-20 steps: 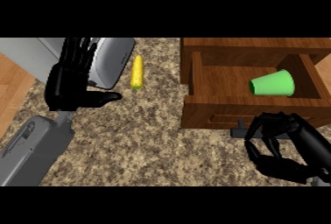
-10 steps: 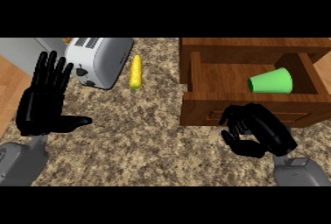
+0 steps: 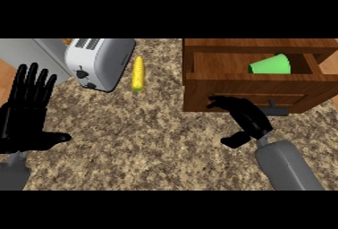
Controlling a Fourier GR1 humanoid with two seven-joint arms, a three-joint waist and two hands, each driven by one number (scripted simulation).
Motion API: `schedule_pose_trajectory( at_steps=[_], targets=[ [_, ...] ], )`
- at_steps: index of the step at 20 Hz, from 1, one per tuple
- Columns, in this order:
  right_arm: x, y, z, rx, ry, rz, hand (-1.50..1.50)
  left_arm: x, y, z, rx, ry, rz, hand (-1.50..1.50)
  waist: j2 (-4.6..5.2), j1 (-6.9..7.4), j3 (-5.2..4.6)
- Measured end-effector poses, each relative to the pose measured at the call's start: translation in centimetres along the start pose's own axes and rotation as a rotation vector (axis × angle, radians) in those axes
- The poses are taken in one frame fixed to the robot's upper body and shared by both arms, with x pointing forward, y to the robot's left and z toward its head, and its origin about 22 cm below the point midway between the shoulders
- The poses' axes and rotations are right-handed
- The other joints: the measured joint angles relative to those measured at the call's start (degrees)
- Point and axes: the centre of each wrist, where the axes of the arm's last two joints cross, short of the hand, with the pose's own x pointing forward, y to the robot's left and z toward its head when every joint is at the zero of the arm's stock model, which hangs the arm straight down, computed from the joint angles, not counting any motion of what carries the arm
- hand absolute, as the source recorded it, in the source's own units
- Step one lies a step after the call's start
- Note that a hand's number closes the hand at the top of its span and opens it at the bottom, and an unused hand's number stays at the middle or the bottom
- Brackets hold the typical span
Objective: Pick up the cup, place it into the drawer and close the drawer
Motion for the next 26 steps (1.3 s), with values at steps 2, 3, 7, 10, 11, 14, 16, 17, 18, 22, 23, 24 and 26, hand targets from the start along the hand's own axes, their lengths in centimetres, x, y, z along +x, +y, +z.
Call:
schedule_pose_trajectory(
  at_steps=[2,3,7,10,11,14,16,17,18,22,23,24,26],
  targets=[
    [-1.0,0.4,-0.7,0.017,0.012,0.0,-1.5,-0.1,0.6,0.5,0.0,0.0,0.002,-1.5,0.01,-0.07,0.0],
    [-1.8,0.6,-1.1,0.021,0.019,0.002,-1.5,-0.4,0.6,0.7,-0.005,0.002,0.002,-1.5,0.06,0.03,0.01],
    [-3.2,0.4,-3.3,0.012,0.017,-0.008,-1.5,-0.1,1.3,0.9,-0.002,-0.005,0.005,-1.5,-0.14,0.14,-0.13],
    [-4.3,-0.6,-4.5,0.02,0.013,-0.032,-1.5,-0.3,2.0,1.8,-0.01,-0.003,0.008,-1.5,-0.09,0.57,-0.13],
    [-4.6,-0.7,-4.9,0.02,0.019,-0.043,-1.5,-0.4,2.3,2.0,-0.014,-0.004,0.009,-1.5,-0.03,0.67,-0.14],
    [-5.5,-2.1,-5.8,0.028,0.01,-0.069,-1.5,-0.3,2.7,1.6,-0.019,-0.003,0.015,-1.5,0.05,1.03,-0.14],
    [-5.9,-2.8,-6.3,0.037,0.003,-0.077,-1.5,-0.4,2.7,1.5,-0.03,-0.004,0.02,-1.5,-0.06,1.24,-0.22],
    [-6.1,-3.1,-6.4,0.042,-0.005,-0.079,-1.5,-0.7,2.5,1.5,-0.03,-0.004,0.024,-1.5,-0.04,1.4,-0.23],
    [-6.5,-3.7,-6.3,0.048,-0.013,-0.082,-1.5,-0.8,2.6,1.7,-0.035,-0.002,0.026,-1.5,0.02,1.75,-0.23],
    [-7.1,-5.3,-6.6,0.063,-0.024,-0.104,-1.5,-1.0,2.6,1.4,-0.045,-0.003,0.034,-1.5,0.28,2.4,-0.18],
    [-7.2,-5.5,-6.6,0.069,-0.022,-0.113,-1.5,-0.9,2.7,1.3,-0.047,-0.003,0.032,-1.5,0.27,2.48,-0.17],
    [-7.4,-5.8,-6.6,0.082,-0.027,-0.125,-1.5,-1.1,2.6,1.1,-0.047,-0.006,0.028,-1.5,0.37,2.58,-0.13],
    [-7.9,-5.8,-6.3,0.095,-0.033,-0.16,-1.5,-1.2,2.1,1.1,-0.054,-0.007,0.025,-1.5,0.42,3.01,-0.02]
  ],
)
